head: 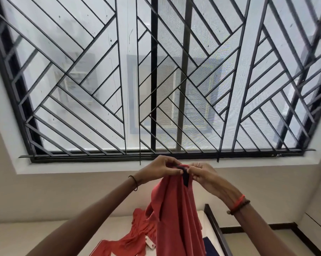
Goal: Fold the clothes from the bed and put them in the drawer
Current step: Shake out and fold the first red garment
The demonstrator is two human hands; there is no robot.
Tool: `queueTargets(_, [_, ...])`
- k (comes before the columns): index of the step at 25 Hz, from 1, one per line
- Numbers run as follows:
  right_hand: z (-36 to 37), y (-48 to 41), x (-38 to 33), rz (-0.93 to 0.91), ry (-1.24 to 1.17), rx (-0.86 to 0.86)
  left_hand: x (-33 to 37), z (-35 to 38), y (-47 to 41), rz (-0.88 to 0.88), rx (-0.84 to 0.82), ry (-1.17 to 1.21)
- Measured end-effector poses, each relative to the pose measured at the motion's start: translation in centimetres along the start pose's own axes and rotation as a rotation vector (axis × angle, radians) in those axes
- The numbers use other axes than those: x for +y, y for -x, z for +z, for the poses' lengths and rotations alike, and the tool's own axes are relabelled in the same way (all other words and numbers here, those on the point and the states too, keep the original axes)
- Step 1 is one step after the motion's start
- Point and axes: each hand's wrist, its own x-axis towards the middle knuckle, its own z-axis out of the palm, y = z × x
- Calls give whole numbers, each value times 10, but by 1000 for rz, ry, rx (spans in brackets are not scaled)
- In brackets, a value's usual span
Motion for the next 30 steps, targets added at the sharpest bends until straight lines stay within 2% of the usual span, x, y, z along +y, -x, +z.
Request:
queueTargets(3, [-5, 3, 0, 5, 93, -21, -1, 3, -1, 0, 11, -23])
queueTargets(6, [-6, 6, -2, -61, 216, 67, 0, 8, 1, -3, 16, -51])
queueTargets(14, [-6, 12, -7, -119, 113, 191, 5, 6, 5, -13, -10, -7])
queueTargets(20, [-4, 15, -11, -154, 192, 203, 7, 6, 8, -13, 4, -30])
queueTargets(25, [-9, 18, -19, -124, 326, 110, 9, 10, 9, 2, -24, -69])
queueTargets(30, [-5, 22, -23, -225, 426, 284, 14, 12, 6, 13, 4, -54])
